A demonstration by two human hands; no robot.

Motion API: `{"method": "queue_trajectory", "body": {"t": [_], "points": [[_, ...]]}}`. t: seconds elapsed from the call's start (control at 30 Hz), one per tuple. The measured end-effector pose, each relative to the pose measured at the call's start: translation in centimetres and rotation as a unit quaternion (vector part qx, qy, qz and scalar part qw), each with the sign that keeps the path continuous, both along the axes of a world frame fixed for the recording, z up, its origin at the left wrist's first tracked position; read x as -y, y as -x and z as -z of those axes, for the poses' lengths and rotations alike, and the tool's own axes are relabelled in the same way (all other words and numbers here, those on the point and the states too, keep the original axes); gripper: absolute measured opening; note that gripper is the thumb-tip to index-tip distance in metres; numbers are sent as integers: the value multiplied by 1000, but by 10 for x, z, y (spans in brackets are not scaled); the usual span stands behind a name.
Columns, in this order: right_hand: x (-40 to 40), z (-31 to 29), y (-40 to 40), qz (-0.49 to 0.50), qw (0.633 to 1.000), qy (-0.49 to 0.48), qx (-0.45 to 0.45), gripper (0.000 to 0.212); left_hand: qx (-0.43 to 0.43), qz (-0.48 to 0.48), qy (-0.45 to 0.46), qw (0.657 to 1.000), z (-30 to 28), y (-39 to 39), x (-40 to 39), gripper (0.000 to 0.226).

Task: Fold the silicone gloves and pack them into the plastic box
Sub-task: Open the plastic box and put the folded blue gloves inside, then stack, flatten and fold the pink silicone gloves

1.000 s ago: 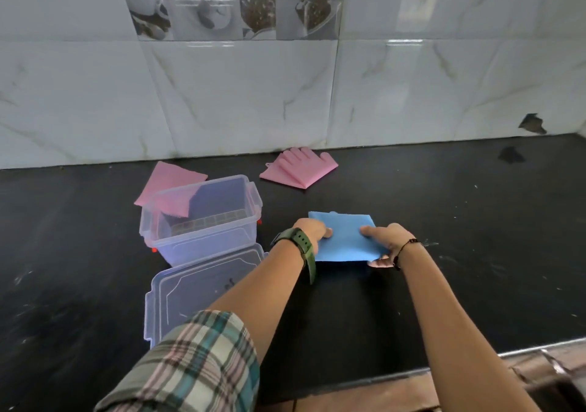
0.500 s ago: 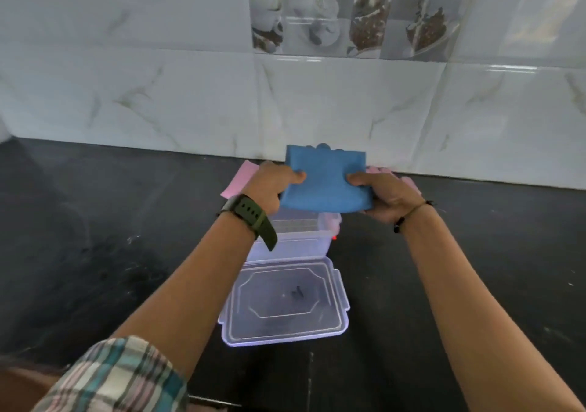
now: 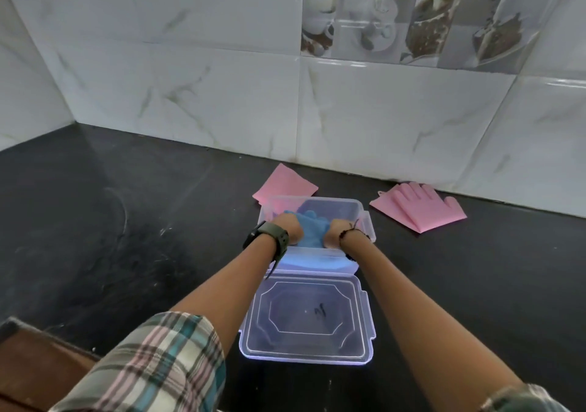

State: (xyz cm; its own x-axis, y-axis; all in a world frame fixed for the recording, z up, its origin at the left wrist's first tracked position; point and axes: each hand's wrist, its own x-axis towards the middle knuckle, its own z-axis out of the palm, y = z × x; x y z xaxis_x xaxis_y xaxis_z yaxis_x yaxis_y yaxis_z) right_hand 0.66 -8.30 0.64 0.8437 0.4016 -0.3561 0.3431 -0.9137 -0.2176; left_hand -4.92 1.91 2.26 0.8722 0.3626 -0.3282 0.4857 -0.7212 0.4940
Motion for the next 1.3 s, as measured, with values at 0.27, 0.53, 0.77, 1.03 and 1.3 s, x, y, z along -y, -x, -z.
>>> {"method": "queue_trajectory", "body": {"t": [0.27, 0.53, 0.77, 1.03, 1.3], "points": [[-6, -3, 8, -2, 994, -48, 101, 31, -59, 85, -221, 970, 17, -14, -18, 41], [-50, -15, 46, -138, 963, -120, 198, 27, -81, 1, -315, 946, 11, 22, -81, 40], [4, -47, -10, -30, 942, -239, 233, 24, 101, -7, -352, 931, -25, -12, -18, 26], [158, -13, -134, 149, 964, -108, 193, 28, 180, 102, -83, 975, -12, -140, 153, 31], [162, 31, -171, 94, 980, 37, 169, 43, 98, -31, 97, 990, 49, -196, 184, 28]]}}
